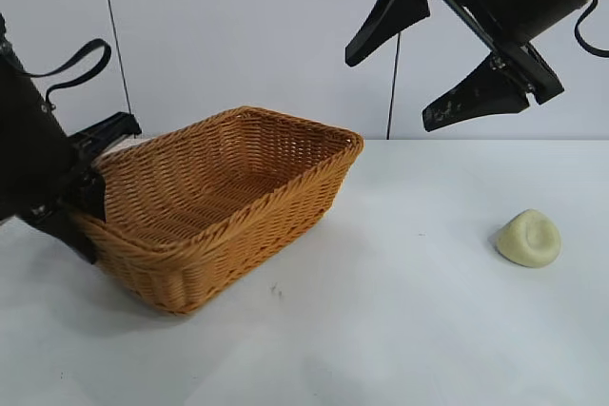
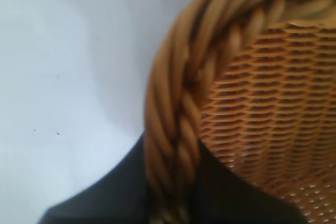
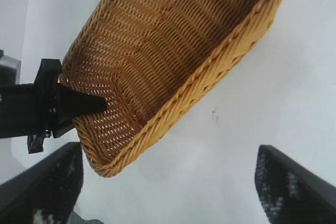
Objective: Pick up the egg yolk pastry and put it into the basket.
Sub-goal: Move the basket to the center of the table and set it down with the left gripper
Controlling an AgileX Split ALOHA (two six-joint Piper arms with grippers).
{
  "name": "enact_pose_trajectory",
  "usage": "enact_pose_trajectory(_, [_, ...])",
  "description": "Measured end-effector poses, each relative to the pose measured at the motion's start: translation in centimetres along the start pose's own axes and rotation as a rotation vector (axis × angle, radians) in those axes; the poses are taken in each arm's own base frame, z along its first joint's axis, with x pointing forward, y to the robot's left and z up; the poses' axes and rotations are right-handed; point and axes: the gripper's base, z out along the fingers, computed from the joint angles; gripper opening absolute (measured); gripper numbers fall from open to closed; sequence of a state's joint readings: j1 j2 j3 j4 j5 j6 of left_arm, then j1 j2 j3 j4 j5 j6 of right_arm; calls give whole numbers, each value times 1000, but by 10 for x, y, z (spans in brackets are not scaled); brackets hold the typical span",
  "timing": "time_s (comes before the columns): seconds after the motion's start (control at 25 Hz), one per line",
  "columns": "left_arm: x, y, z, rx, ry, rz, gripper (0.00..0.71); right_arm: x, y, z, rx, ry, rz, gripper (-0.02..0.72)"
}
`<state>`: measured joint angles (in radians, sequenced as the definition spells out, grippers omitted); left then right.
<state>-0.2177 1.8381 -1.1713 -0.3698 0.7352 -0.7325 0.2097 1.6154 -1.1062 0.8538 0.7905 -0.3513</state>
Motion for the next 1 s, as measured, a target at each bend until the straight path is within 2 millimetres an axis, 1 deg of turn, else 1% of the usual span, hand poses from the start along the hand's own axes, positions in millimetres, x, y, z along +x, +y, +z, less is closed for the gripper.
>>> enact_pose_trajectory(0.16, [-10,-11,-10,16,1,95,81,0,0,0,0,0,0,636])
enact_pose_trajectory(0.36, [-16,-20,-3,-19,57,241,81,0,0,0,-1,2,0,636])
enact_pose_trajectory(0.56, [-26,-31,6,-68,124,463,81,2,1,0,-7,18,0,636])
enact_pose_trajectory(0.72, [-31,-40,8,-110,217,617,81,2,1,0,-8,21,0,636])
enact_pose_trajectory(0.88, [-36,-47,7,-109,227,661,80,2,1,0,-8,21,0,636])
enact_pose_trajectory(1.0, [-37,-48,10,-107,224,666,80,2,1,0,-8,21,0,636])
